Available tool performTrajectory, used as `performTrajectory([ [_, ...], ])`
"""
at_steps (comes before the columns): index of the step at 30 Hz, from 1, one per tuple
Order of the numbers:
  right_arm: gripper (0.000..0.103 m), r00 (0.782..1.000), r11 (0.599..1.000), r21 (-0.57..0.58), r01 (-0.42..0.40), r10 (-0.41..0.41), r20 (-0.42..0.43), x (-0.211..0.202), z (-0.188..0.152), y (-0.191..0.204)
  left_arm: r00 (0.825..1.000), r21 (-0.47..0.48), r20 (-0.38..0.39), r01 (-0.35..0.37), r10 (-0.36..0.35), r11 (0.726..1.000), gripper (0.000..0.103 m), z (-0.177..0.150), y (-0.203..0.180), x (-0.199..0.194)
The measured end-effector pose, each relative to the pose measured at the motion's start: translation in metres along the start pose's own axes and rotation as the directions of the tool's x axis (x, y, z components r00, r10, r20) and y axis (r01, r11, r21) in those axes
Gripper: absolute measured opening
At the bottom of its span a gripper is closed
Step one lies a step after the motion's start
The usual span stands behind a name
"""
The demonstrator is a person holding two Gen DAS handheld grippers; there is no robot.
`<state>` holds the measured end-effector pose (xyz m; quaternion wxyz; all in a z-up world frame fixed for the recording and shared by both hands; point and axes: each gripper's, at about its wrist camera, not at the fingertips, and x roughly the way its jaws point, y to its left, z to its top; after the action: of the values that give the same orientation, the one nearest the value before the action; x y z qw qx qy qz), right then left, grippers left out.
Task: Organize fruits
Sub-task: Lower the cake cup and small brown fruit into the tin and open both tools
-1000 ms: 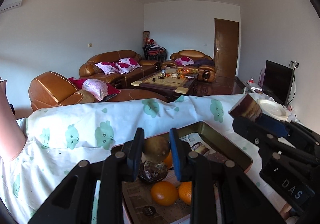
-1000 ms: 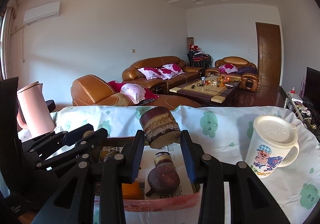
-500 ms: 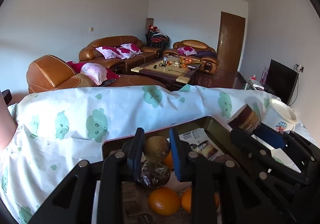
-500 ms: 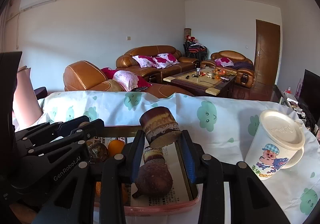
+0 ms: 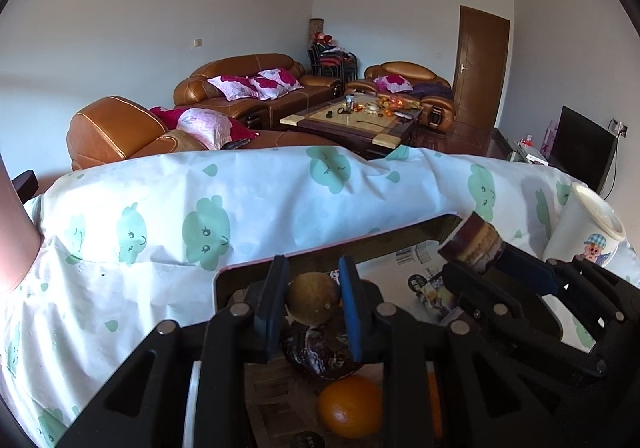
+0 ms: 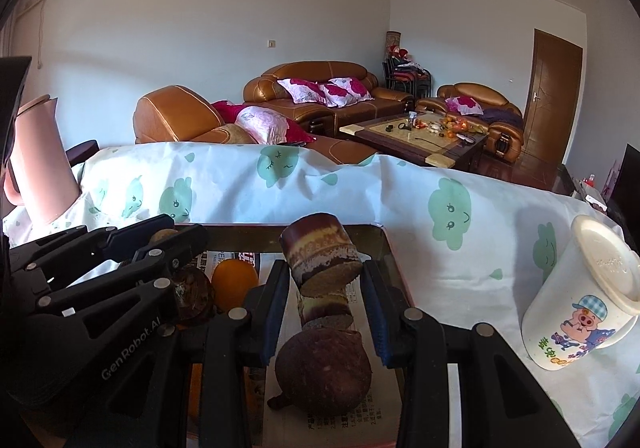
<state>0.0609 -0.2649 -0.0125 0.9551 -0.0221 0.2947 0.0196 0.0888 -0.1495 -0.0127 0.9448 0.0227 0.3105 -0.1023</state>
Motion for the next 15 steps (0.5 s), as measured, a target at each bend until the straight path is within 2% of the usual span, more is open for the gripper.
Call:
performTrajectory([
  [6,0.039,0.999,1.0,-0.02,-0.021,0.02,-0.034,0.013,0.005,0.003,0.999,0.006,-0.023,-0.043,0.043,0.999,0.027,0.001,0.002,0.004],
  [12,0.039,0.991,0.995,-0.017,-0.099,0.097,-0.095,0.028,0.006,0.002,0.993,0.026,-0.066,-0.1,0.101,0.995,0.027,0.002,0.004,0.012],
  [15,0.039,0.985,0.991,-0.021,-0.131,0.128,-0.113,0.033,0.006,0.003,0.99,0.02,-0.093,-0.103,0.104,0.994,0.027,0.002,0.007,0.015],
])
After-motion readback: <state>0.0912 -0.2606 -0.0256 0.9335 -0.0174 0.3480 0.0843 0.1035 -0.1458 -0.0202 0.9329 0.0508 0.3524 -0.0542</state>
